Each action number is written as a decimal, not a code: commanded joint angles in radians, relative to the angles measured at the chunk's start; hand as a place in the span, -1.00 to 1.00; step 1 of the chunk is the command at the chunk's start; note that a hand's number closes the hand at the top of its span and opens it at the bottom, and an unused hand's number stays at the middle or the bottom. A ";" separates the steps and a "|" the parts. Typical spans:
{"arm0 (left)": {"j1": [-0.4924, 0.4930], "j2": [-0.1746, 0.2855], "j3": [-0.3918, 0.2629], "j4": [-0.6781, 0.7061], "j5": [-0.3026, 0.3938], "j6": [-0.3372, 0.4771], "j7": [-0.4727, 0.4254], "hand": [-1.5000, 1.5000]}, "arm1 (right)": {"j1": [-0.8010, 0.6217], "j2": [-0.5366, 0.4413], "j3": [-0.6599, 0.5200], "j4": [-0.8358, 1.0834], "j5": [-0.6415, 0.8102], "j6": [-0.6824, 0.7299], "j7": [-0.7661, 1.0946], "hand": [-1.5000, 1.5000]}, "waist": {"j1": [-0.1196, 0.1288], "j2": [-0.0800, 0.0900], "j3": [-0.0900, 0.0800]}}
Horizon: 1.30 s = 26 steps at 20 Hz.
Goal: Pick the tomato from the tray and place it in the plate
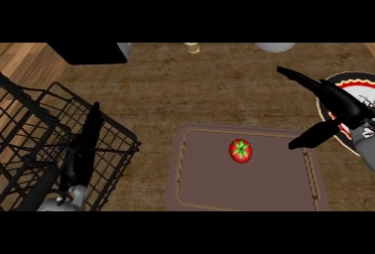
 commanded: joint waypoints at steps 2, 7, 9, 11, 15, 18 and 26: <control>0.055 -0.071 -0.056 0.029 0.095 -0.092 0.050 0.00 | -0.041 -0.012 0.079 -0.010 0.065 0.055 0.070 -1.00 | -0.017 0.046 -0.120; 0.120 -0.056 -0.027 -0.051 0.093 -0.129 0.099 0.00 | -0.056 0.039 0.141 -0.031 0.118 0.038 0.146 -1.00 | -0.025 0.043 -0.118; 0.145 -0.065 -0.028 -0.070 0.097 -0.135 0.095 0.00 | -0.078 0.040 0.142 -0.044 0.124 0.043 0.180 -1.00 | -0.039 0.041 -0.121; 0.156 -0.055 -0.025 -0.087 0.095 -0.146 0.114 0.00 | -0.080 0.064 0.176 -0.038 0.147 0.047 0.225 -1.00 | -0.044 0.045 -0.120; 0.189 -0.058 -0.012 -0.131 0.096 -0.152 0.127 0.00 | -0.070 0.098 0.211 -0.056 0.140 0.078 0.283 -1.00 | -0.060 0.041 -0.119; 0.192 -0.047 0.009 -0.148 0.104 -0.169 0.129 0.00 | -0.058 0.152 0.251 -0.067 0.162 0.062 0.312 -1.00 | -0.067 0.042 -0.118; 0.235 -0.068 0.012 -0.180 0.087 -0.188 0.137 0.00 | -0.076 0.205 0.289 -0.066 0.236 0.015 0.393 -1.00 | -0.072 0.043 -0.119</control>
